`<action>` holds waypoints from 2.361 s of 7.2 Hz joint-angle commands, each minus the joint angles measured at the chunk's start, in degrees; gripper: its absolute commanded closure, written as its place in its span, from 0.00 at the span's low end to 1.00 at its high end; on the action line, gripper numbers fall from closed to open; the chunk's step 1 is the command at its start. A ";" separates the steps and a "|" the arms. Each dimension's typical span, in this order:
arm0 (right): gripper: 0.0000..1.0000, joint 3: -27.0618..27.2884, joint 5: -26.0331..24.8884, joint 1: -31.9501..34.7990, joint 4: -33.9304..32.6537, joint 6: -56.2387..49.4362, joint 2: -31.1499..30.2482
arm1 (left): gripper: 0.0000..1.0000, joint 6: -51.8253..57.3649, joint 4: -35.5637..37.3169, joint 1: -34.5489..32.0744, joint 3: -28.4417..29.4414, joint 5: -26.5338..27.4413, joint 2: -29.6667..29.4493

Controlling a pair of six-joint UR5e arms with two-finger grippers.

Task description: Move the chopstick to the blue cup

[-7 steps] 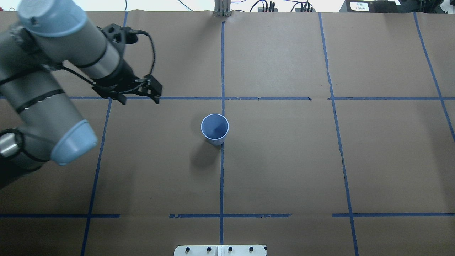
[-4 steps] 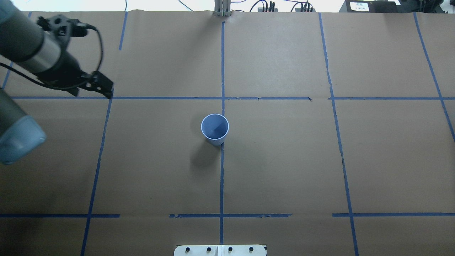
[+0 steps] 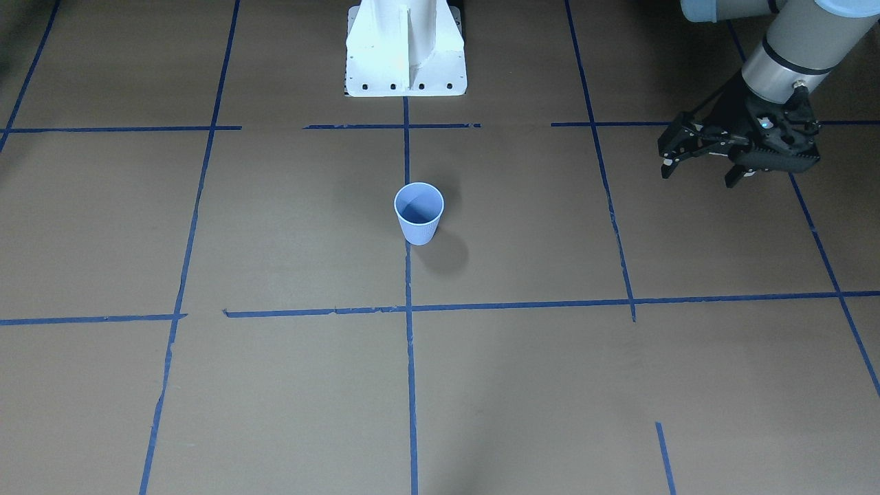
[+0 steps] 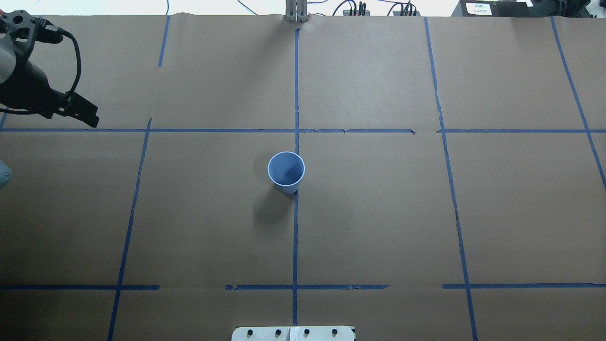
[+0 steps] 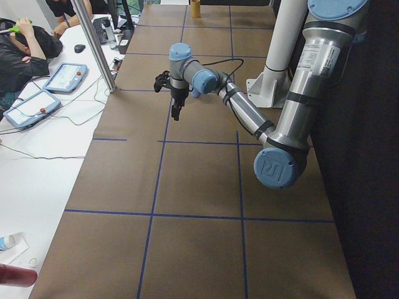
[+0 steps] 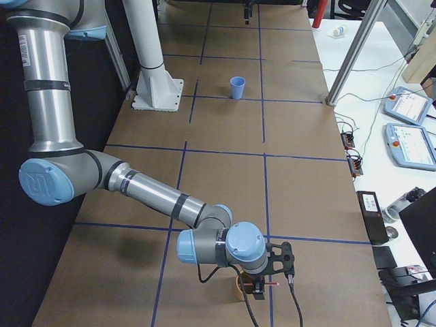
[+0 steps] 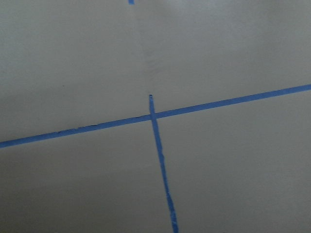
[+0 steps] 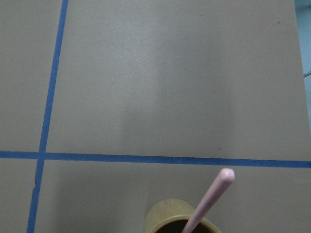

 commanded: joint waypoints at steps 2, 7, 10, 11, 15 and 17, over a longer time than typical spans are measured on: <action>0.00 -5.32 -1.16 -0.09 0.19 0.35 3.82 | 0.00 0.30 0.14 -0.36 -0.15 0.02 0.22; 0.12 -8.24 -1.25 -1.40 0.10 0.35 4.70 | 0.00 0.30 0.05 -0.45 -0.24 0.02 0.57; 0.49 -8.15 -1.77 -2.02 -0.08 0.35 5.57 | 0.00 0.30 0.05 -0.53 -0.24 0.02 0.57; 0.58 -8.15 -3.34 -2.02 -0.08 0.35 5.84 | 0.00 0.30 0.05 -0.45 -0.24 0.02 0.57; 1.00 -5.88 -3.89 -1.76 -0.16 0.43 6.46 | 0.00 0.22 0.05 -0.45 -0.41 0.02 0.66; 1.00 -0.96 -0.22 2.61 -4.09 0.35 6.10 | 0.00 0.13 0.05 -0.53 -1.64 -0.06 1.45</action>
